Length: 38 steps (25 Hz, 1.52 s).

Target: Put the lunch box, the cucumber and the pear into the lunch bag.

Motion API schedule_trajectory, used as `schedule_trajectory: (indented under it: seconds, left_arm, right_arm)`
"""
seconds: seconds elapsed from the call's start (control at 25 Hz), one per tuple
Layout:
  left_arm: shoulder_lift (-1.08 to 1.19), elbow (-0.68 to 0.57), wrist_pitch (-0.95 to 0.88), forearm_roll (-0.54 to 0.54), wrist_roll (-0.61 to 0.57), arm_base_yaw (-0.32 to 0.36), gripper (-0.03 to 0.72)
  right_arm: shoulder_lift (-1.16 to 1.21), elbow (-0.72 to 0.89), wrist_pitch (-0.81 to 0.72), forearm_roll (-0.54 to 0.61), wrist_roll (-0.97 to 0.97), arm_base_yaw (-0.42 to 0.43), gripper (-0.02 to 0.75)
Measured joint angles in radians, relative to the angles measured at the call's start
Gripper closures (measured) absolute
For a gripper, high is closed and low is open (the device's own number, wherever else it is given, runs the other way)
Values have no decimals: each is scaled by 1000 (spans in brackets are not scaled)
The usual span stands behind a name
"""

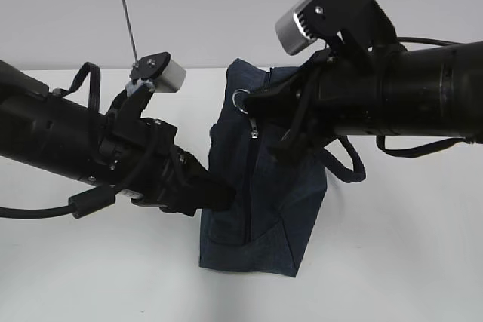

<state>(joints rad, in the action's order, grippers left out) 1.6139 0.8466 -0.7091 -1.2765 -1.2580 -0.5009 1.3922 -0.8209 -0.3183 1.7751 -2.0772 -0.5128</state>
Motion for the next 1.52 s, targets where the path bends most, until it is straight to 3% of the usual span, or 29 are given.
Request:
schedule_trajectory:
  seconds: [0.16,0.48,1.52]
  left_arm:
    - [0,0,0,7,9,0,682]
    - [0,2,-7,46,64,0,682]
    - [0,2,-12,50,81,0,683]
  right_arm:
    - [32,-35,-5,2,-4,31,738]
    - [90,-78,-148,2,-4,173,738]
    - [371,-332,-218,-7,-66,313,738]
